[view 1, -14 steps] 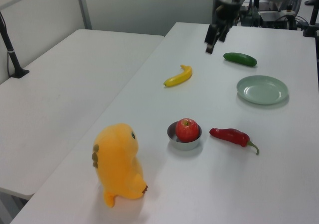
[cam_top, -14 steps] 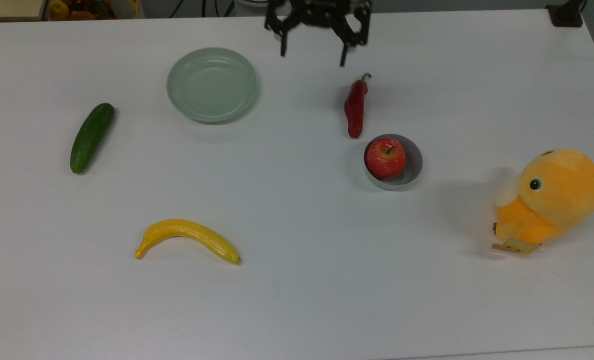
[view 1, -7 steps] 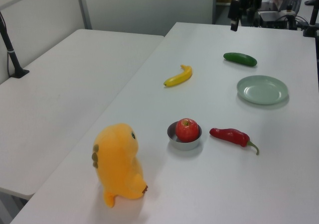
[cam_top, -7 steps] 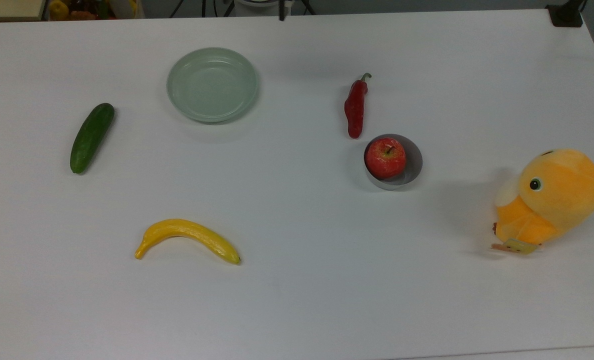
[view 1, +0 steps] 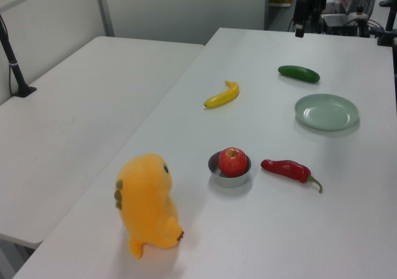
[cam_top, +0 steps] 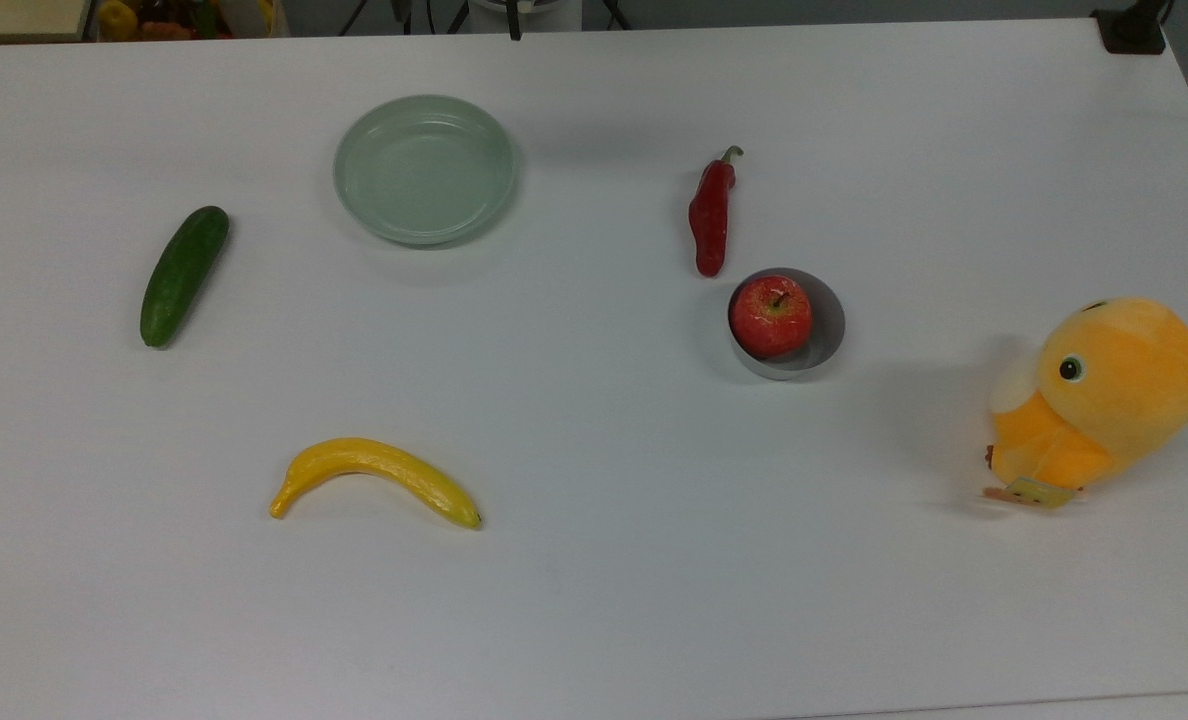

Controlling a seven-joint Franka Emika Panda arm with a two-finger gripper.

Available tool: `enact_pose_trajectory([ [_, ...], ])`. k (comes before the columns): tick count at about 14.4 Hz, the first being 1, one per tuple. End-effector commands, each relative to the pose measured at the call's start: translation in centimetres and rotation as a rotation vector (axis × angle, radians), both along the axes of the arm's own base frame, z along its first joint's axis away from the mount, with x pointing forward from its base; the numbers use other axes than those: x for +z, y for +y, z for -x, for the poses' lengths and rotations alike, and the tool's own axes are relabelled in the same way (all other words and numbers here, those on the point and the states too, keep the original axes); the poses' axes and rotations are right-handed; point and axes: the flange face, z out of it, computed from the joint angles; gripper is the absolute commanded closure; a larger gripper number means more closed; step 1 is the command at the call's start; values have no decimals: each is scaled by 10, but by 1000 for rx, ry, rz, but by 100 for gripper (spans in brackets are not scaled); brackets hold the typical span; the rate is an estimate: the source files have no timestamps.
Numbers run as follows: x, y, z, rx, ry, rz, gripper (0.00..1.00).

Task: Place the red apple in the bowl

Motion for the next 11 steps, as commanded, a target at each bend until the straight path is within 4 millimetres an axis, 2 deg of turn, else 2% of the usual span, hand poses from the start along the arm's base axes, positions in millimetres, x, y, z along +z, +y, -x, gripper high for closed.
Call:
enact_pose_trajectory([
  [1,-9,8,-24,54,0,-21,0],
  [4,-4,12,-27,94,-29,-19,0],
  [11,-2,7,-26,127,-37,-18,0],
])
